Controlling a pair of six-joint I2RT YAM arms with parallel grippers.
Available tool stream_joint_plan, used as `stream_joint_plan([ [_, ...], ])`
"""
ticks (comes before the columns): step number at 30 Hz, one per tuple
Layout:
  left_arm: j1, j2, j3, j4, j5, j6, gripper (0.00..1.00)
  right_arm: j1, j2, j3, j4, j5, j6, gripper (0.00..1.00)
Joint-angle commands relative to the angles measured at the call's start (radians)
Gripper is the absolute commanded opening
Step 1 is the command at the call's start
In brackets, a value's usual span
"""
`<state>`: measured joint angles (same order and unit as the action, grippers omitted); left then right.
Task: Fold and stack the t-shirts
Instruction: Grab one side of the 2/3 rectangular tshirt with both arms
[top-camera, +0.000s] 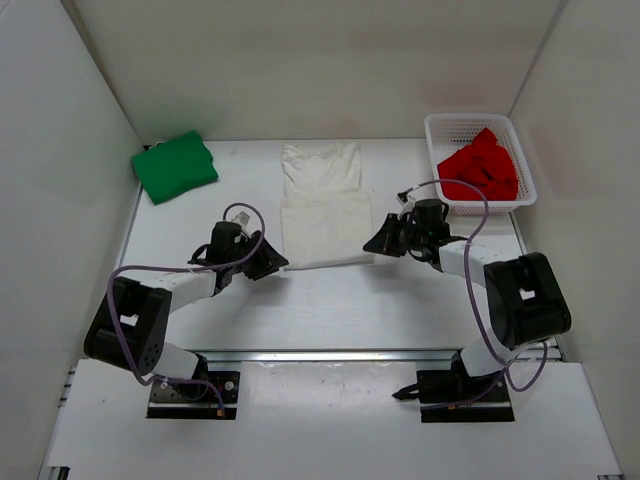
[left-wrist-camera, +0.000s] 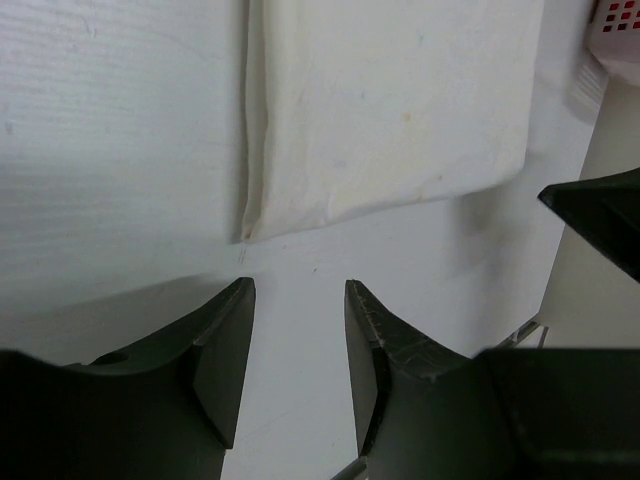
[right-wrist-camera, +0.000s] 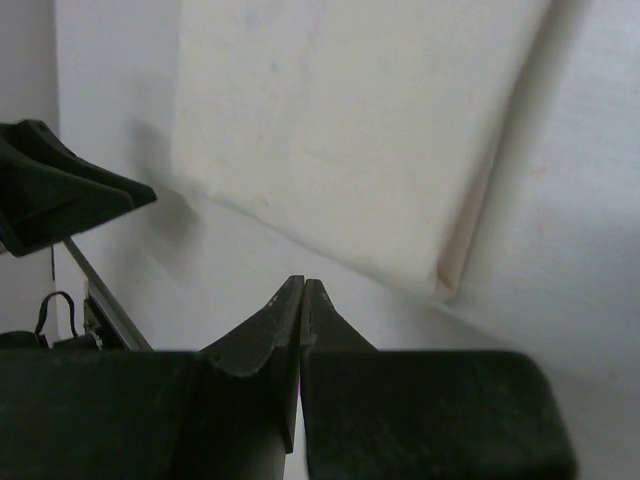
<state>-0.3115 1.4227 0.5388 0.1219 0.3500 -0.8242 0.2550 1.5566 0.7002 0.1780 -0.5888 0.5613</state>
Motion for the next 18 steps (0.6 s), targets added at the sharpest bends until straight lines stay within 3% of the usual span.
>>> stream_joint_plan([
  [1, 0.002, 0.018, 0.049, 0.021, -0.016, -0.001, 0.52, -0.008, 0.052, 0.096, 0.067, -0.006, 0.008, 0.0],
  [5, 0.011, 0.077, 0.055, 0.044, -0.01, -0.007, 0.52, -0.011, 0.189, 0.105, 0.098, -0.011, 0.031, 0.0],
  [14, 0.0, 0.153, 0.058, 0.071, -0.006, -0.029, 0.53, -0.026, 0.218, -0.001, 0.164, -0.008, 0.055, 0.0],
  [16, 0.002, 0.159, 0.07, 0.068, -0.014, -0.026, 0.54, -0.033, 0.198, 0.01, 0.164, -0.012, 0.046, 0.03],
  [18, -0.003, 0.166, 0.078, 0.058, -0.026, -0.023, 0.55, -0.034, 0.157, 0.002, 0.153, -0.011, 0.048, 0.14],
])
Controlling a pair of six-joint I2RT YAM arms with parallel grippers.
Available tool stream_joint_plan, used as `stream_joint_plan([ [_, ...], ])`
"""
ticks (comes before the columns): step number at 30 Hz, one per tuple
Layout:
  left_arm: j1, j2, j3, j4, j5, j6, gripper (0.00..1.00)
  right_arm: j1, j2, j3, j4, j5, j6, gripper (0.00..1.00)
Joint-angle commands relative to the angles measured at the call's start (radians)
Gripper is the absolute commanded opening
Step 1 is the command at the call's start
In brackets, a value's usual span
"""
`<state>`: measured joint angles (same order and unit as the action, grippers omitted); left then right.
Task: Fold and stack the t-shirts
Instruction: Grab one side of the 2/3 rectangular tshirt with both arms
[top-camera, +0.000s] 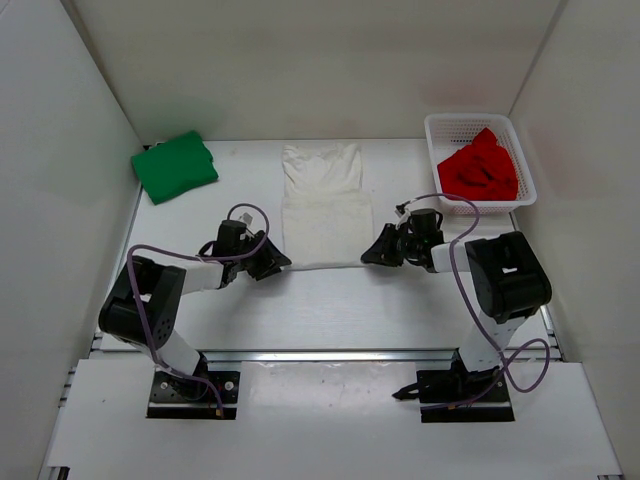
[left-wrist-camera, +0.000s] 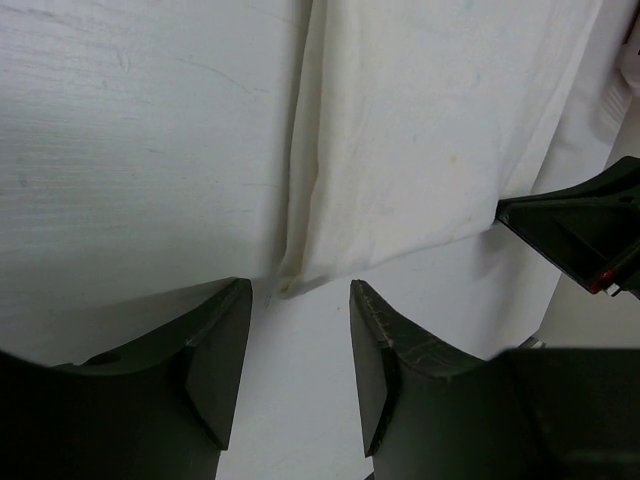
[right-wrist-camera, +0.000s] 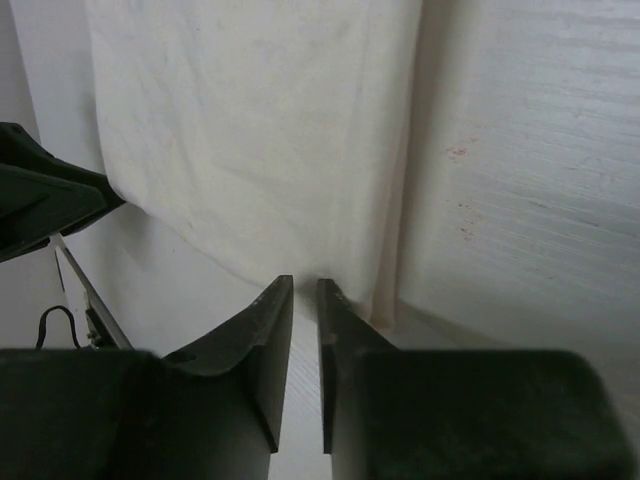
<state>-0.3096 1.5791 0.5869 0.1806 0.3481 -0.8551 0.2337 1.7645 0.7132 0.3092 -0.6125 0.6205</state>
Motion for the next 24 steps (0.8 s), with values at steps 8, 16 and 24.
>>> stream_joint_plan([
  [8, -0.008, 0.039, 0.024, 0.003, -0.051, 0.01, 0.51, -0.048, -0.171, -0.182, 0.091, 0.069, 0.03, 0.39],
  [16, -0.054, 0.087, 0.051, 0.011, -0.069, 0.008, 0.46, -0.039, -0.09, -0.156, 0.111, 0.071, 0.039, 0.42],
  [24, -0.06, 0.076, 0.054, 0.004, -0.075, 0.001, 0.17, -0.056, -0.031, -0.124, 0.149, 0.056, 0.074, 0.04],
])
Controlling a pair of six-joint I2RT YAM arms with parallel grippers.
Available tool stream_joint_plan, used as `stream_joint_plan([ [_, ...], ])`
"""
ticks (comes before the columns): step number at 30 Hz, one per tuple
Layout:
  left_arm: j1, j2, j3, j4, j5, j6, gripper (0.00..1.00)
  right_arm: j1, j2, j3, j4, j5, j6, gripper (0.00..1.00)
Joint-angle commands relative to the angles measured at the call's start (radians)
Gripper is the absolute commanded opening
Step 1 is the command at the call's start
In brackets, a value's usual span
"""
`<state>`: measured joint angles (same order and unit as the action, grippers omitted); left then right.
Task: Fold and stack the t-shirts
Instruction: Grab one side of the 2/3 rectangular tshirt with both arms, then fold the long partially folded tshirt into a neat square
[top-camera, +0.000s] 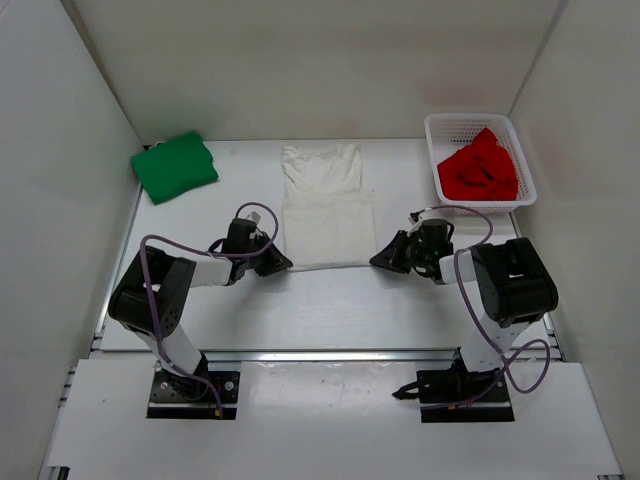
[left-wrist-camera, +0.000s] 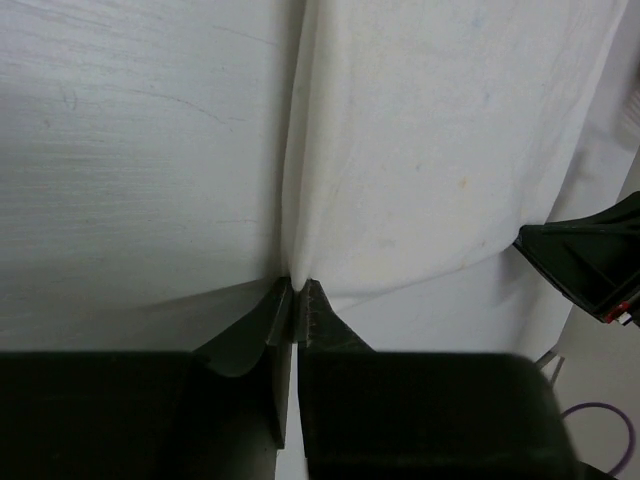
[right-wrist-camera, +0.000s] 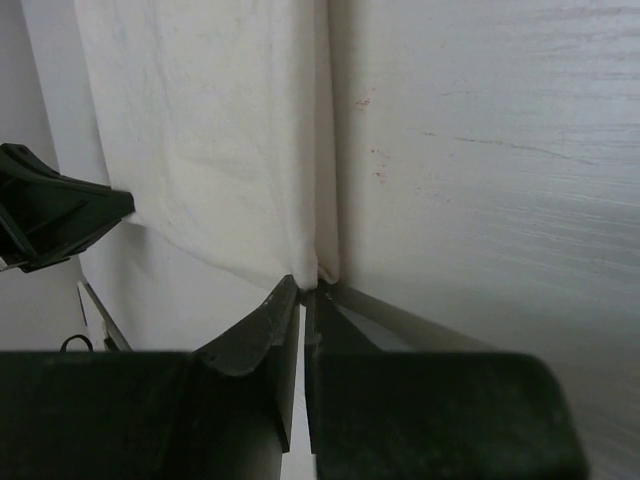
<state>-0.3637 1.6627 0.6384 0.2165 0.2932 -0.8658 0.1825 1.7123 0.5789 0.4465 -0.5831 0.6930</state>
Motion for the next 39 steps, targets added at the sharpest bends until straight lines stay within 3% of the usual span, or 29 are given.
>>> stream_joint_plan([
  [1, -0.003, -0.015, 0.004, -0.029, -0.025, 0.01, 0.13, 0.009, 0.014, 0.001, 0.009, 0.026, 0.003, 0.01],
  [4, -0.026, -0.05, 0.001, -0.074, -0.019, 0.033, 0.01, 0.031, -0.045, -0.045, 0.006, 0.042, 0.004, 0.0],
  [9, -0.043, -0.261, -0.135, -0.182, 0.018, 0.08, 0.0, 0.103, -0.241, -0.204, -0.095, 0.066, -0.013, 0.0],
  [14, -0.078, -0.582, -0.268, -0.53, -0.064, 0.172, 0.0, 0.271, -0.607, -0.342, -0.421, 0.186, -0.007, 0.0],
  [17, -0.073, -0.774, -0.269, -0.681, -0.037, 0.171, 0.0, 0.373, -0.813, -0.369, -0.555, 0.249, 0.065, 0.0],
  [20, -0.058, -0.848, -0.185, -0.698, -0.032, 0.146, 0.0, 0.327, -0.902, -0.308, -0.597, 0.246, 0.028, 0.0],
  [24, 0.001, -0.628, 0.06, -0.611, -0.013, 0.209, 0.0, 0.175, -0.679, -0.031, -0.597, 0.171, -0.136, 0.0],
  [26, 0.006, -0.485, 0.171, -0.571, -0.077, 0.231, 0.0, 0.151, -0.567, 0.15, -0.585, 0.216, -0.202, 0.0],
  [32, 0.086, -0.163, 0.525, -0.516, -0.15, 0.246, 0.01, 0.049, -0.124, 0.563, -0.562, 0.135, -0.236, 0.01],
  [39, 0.115, 0.17, 0.788, -0.465, -0.152, 0.223, 0.03, -0.001, 0.24, 0.978, -0.617, 0.108, -0.24, 0.0],
])
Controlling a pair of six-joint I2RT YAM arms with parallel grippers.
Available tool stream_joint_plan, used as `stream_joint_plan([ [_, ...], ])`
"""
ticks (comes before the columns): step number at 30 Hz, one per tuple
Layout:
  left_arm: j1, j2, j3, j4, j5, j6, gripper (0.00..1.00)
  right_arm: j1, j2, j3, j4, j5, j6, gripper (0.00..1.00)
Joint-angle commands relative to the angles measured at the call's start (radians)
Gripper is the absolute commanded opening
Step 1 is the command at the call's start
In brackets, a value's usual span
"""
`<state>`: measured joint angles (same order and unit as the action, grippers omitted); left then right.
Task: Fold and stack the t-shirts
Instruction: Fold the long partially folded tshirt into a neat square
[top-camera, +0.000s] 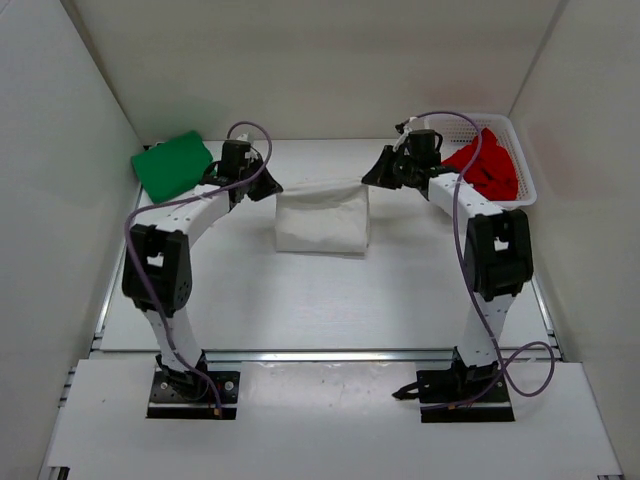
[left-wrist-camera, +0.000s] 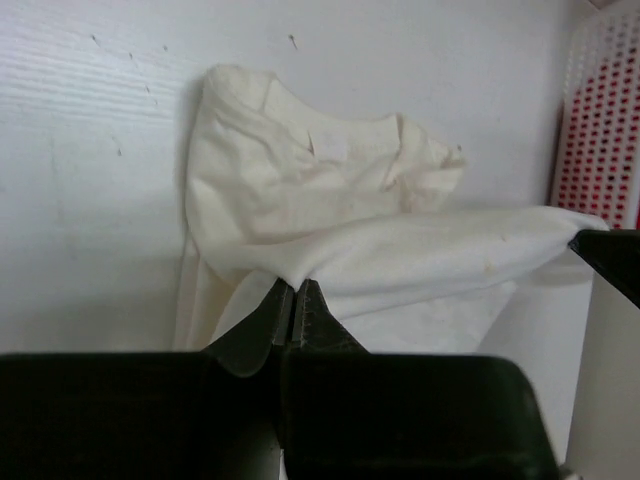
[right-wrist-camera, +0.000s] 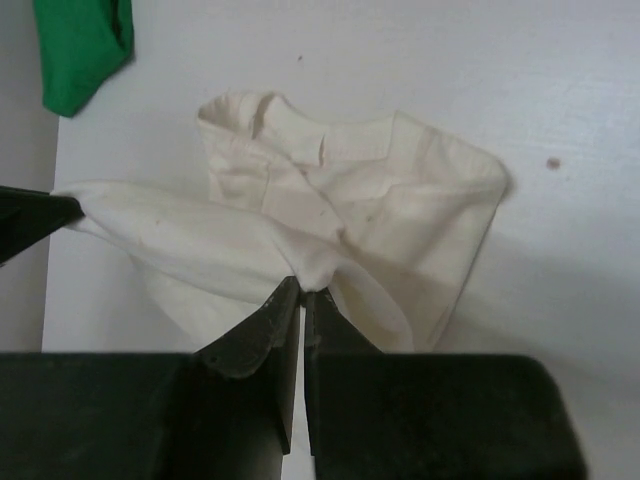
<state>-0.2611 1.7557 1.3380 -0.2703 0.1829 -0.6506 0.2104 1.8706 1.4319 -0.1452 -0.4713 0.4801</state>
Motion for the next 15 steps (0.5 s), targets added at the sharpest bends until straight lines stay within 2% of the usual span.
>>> stream_joint_plan([
  [1, 0.019, 0.124, 0.101, 0.028, -0.042, 0.0, 0.03, -0.04, 0.114, 0.145, -0.03, -0.016, -0.023, 0.0],
  [7, 0.06, 0.298, 0.259, 0.026, -0.048, -0.023, 0.07, -0.06, 0.346, 0.457, -0.131, -0.026, -0.029, 0.0],
  [8, 0.071, 0.306, 0.262, 0.049, -0.018, -0.033, 0.12, -0.059, 0.384, 0.488, -0.164, -0.029, -0.031, 0.04],
  [9, 0.08, 0.304, 0.257, 0.062, -0.004, -0.05, 0.23, -0.06, 0.409, 0.539, -0.177, -0.029, -0.037, 0.11],
  [12, 0.114, 0.256, 0.213, 0.137, 0.052, -0.084, 0.44, -0.051, 0.412, 0.591, -0.211, -0.024, -0.047, 0.27],
  [15, 0.129, 0.174, 0.153, 0.193, 0.044, -0.102, 0.46, -0.045, 0.346, 0.558, -0.211, 0.016, -0.07, 0.37],
])
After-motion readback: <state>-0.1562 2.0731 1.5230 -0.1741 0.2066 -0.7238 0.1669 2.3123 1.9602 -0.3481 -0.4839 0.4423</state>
